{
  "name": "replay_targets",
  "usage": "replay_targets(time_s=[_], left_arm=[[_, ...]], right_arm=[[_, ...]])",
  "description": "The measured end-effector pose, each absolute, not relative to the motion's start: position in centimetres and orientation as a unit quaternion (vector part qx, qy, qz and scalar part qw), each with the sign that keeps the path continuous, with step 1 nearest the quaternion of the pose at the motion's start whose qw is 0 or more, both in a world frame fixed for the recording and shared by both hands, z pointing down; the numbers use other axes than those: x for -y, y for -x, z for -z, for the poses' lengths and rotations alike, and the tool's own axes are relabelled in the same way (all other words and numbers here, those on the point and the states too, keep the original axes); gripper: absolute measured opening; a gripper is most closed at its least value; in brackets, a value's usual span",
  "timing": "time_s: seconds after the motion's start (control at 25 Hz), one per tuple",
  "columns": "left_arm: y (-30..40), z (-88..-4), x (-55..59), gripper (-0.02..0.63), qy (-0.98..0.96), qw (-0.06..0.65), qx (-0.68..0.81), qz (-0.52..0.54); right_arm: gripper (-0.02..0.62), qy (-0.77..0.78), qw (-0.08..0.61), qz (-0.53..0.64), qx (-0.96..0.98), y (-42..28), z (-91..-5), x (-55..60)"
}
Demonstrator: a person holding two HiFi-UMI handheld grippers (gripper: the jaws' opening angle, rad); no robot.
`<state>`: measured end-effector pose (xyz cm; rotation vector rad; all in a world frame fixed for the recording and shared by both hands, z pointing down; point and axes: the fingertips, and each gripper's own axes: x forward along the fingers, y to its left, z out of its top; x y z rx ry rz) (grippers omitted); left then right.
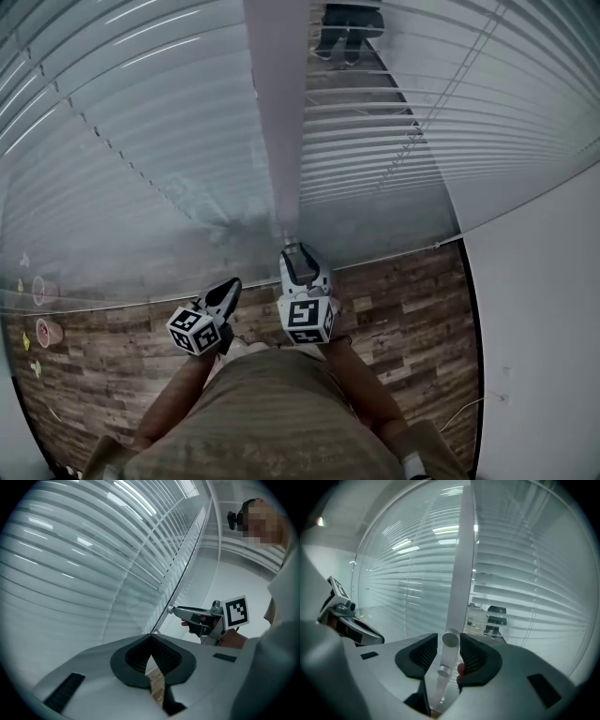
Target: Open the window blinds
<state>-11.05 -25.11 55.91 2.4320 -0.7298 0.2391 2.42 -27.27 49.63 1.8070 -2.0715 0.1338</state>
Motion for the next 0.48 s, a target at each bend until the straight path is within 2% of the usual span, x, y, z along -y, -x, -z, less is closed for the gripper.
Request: replay_targets(time_s=[0.24,0.28,0.48], left_arm=[[12.5,-56.5,25.8,0.012,-0.914,0.282,0.278,-0.087],[13.0,-56.8,26.0,0.012,-0.913,0.281,0.282,-0.085],[14.9,-57.2,27.2,0.012,-0.909,0.277,0.300,-0.081]], right_arm=[[0.149,-0.654,0.227,-0.019,0.721,-1.9,-50.8,28.5],[0.124,-0.657,0.217,-0.033,0.721,-2.0,-51.3,28.5],[0.114,-0.665,0.134,-0.121,0.725,-2.6,-51.7,28.8]])
